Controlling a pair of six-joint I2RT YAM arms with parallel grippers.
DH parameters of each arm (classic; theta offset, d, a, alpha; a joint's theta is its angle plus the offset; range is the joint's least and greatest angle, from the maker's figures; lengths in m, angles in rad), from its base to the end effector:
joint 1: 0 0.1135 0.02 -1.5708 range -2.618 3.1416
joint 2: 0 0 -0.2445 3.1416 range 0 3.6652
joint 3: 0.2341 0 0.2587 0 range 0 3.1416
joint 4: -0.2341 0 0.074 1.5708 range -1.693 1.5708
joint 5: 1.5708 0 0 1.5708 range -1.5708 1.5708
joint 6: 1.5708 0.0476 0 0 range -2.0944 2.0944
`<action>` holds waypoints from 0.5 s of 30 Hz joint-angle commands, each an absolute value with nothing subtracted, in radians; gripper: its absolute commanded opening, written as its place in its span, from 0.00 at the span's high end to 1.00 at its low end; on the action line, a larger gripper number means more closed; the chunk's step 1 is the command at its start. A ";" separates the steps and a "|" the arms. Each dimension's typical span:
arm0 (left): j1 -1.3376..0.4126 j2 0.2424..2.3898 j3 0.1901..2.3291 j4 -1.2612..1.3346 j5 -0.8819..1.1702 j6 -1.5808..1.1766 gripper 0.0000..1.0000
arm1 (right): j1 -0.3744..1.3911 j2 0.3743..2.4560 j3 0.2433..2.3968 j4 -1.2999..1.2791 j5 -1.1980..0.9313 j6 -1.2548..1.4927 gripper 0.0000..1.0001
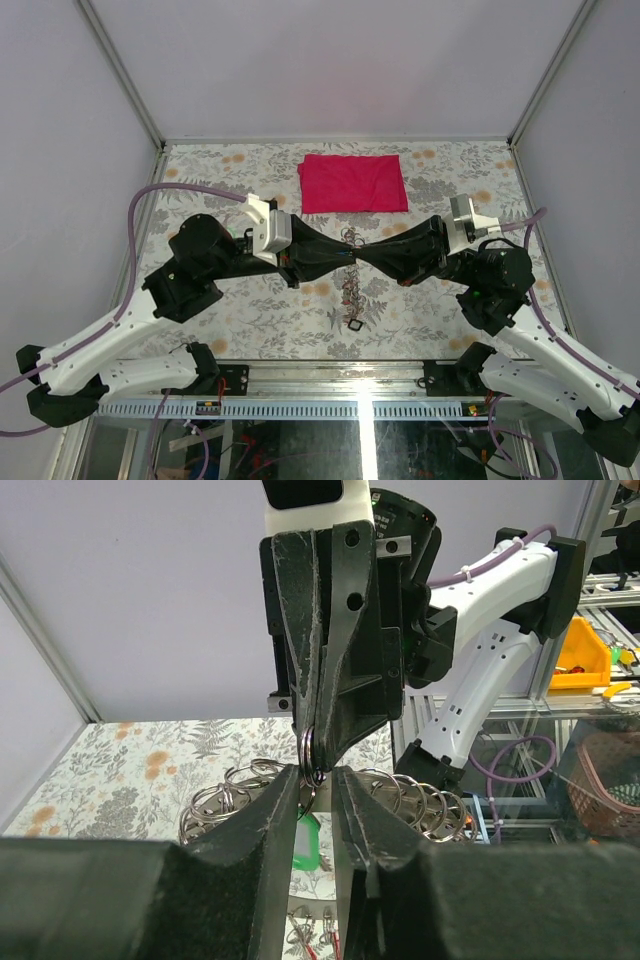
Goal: Put the keys on the keyring
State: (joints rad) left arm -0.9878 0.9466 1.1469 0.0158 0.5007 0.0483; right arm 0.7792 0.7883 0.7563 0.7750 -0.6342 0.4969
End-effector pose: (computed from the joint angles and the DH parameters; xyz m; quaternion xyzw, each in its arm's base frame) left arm 0.1047 -0.2003 0.4456 0.4684 0.4319 -0.4802 0.6029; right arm 0.1109 0.1492 0.4148 -0.3364 0.3382 0.6189 0.6241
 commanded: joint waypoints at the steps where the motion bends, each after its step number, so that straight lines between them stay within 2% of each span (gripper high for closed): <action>1: -0.991 0.964 1.137 0.083 0.529 0.034 0.80 | 0.784 0.778 0.820 0.854 -0.646 0.492 1.00; 5: -0.991 0.970 1.133 0.080 0.537 0.030 0.82 | 0.783 0.776 0.820 0.854 -0.647 0.492 1.00; 9: -0.991 0.975 1.132 0.081 0.546 0.030 0.98 | 0.784 0.777 0.818 0.856 -0.648 0.492 1.00; 15: -0.992 0.980 1.140 0.066 0.559 0.032 1.00 | 0.784 0.774 0.816 0.858 -0.644 0.491 1.00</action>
